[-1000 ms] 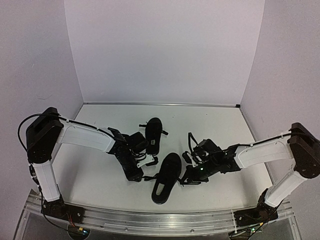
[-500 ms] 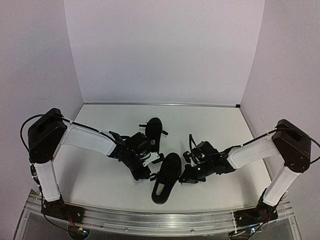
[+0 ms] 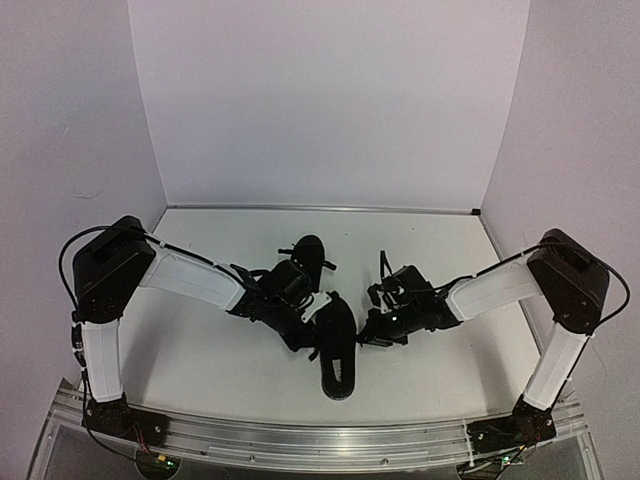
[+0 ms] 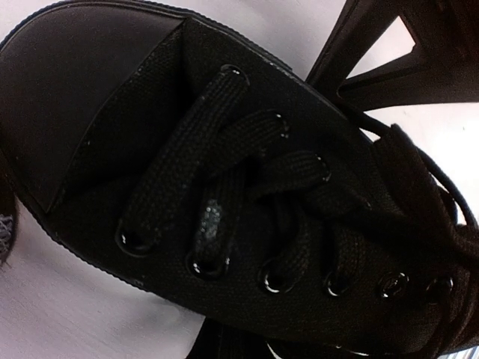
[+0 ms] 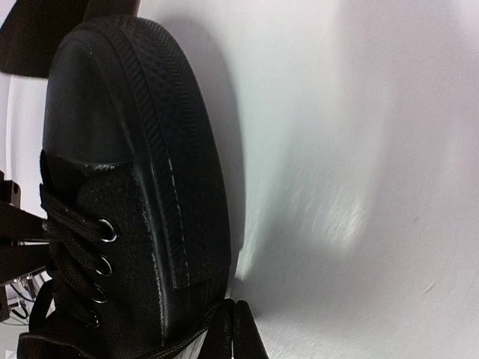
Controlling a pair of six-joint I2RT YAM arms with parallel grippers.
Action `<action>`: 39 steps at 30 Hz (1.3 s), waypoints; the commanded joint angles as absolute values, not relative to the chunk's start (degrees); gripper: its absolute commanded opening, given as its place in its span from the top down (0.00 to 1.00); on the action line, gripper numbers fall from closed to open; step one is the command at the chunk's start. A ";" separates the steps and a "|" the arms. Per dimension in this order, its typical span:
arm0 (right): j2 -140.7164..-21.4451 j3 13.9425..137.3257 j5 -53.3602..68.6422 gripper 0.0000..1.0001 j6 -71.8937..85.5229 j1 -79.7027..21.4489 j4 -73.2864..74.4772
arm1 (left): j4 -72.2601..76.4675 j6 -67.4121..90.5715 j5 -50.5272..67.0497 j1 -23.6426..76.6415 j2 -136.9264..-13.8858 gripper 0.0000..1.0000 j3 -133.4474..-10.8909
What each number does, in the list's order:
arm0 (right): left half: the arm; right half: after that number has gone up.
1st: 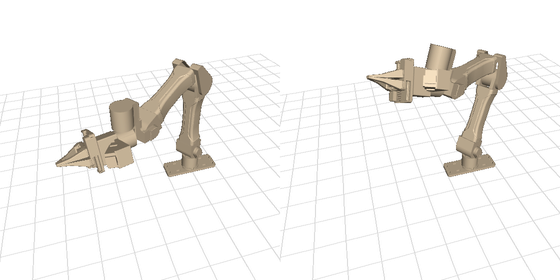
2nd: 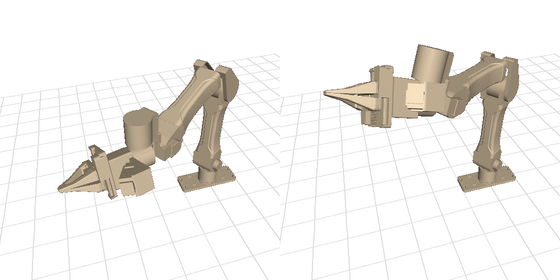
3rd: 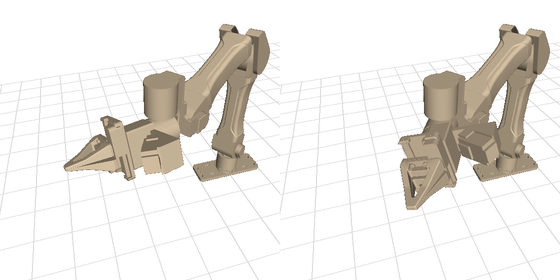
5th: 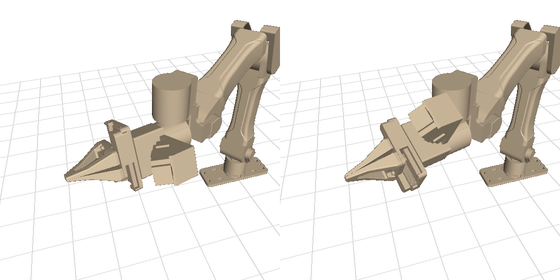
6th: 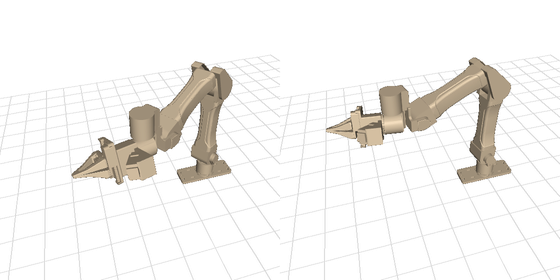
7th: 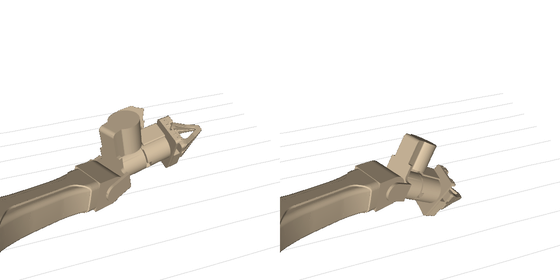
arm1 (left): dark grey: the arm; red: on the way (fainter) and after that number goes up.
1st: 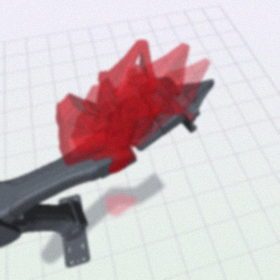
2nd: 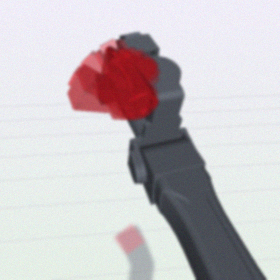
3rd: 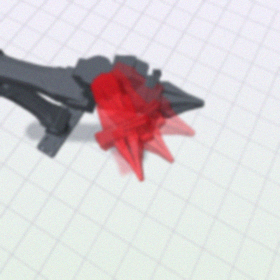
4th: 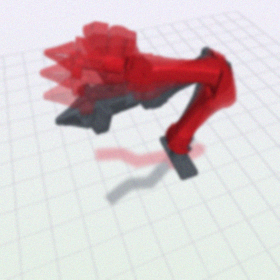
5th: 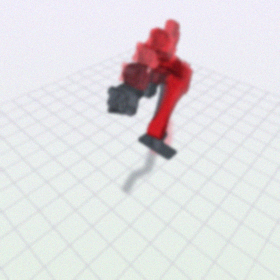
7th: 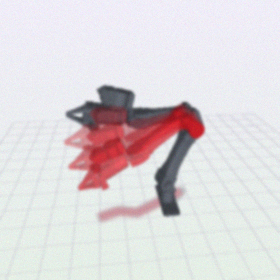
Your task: Tie the shoes
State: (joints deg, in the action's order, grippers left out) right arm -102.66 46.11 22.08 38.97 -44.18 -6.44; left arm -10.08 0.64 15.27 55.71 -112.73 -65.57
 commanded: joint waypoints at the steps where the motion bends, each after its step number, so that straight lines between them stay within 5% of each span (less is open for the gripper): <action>1: -105.22 49.01 20.04 1.00 37.27 -43.23 -7.41 | -2.62 2.25 15.03 54.72 -115.64 1.00 -70.05; 10: -104.10 51.97 19.78 1.00 37.12 -41.82 -6.10 | -5.15 1.93 14.61 51.71 -113.32 1.00 -70.10; 20: -90.25 45.75 18.81 1.00 38.22 -41.75 -1.50 | -13.39 2.43 8.92 50.98 -101.47 1.00 -65.24; 31: -70.70 39.12 4.89 1.00 40.84 -38.16 11.73 | -18.45 11.24 -0.94 45.04 -90.95 1.00 -57.36; 39: -81.32 34.12 15.95 1.00 39.44 -38.25 -1.19 | -14.70 11.98 7.85 44.92 -94.29 1.00 -54.76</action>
